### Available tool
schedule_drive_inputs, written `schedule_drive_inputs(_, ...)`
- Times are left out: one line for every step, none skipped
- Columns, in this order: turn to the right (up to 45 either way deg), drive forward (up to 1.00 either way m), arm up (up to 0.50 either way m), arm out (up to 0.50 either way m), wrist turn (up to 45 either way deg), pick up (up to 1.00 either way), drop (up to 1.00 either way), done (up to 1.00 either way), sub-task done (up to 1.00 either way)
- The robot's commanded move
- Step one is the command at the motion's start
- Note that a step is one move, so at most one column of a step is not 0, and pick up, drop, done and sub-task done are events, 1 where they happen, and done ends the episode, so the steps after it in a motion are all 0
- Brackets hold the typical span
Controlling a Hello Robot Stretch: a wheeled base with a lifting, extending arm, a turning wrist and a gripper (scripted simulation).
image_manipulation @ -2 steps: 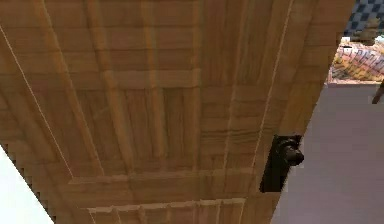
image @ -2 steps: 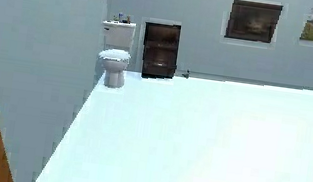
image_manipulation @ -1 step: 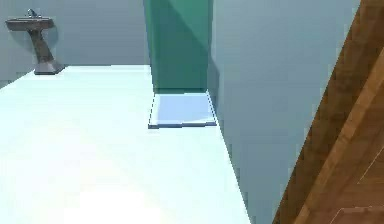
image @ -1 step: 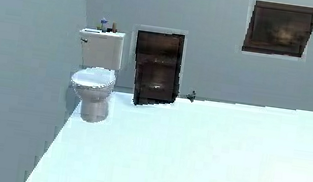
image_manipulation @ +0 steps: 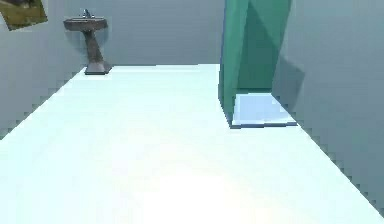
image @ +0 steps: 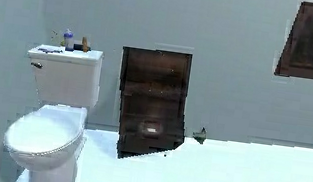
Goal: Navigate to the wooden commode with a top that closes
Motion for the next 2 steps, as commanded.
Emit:
schedule_drive_inputs(0.0,0.70,0.00,0.00,0.0,0.00,0.00,0.00,0.00)
schedule_drive_inputs(0.0,0.00,0.00,0.00,0.0,0.00,0.00,1.00,0.00)
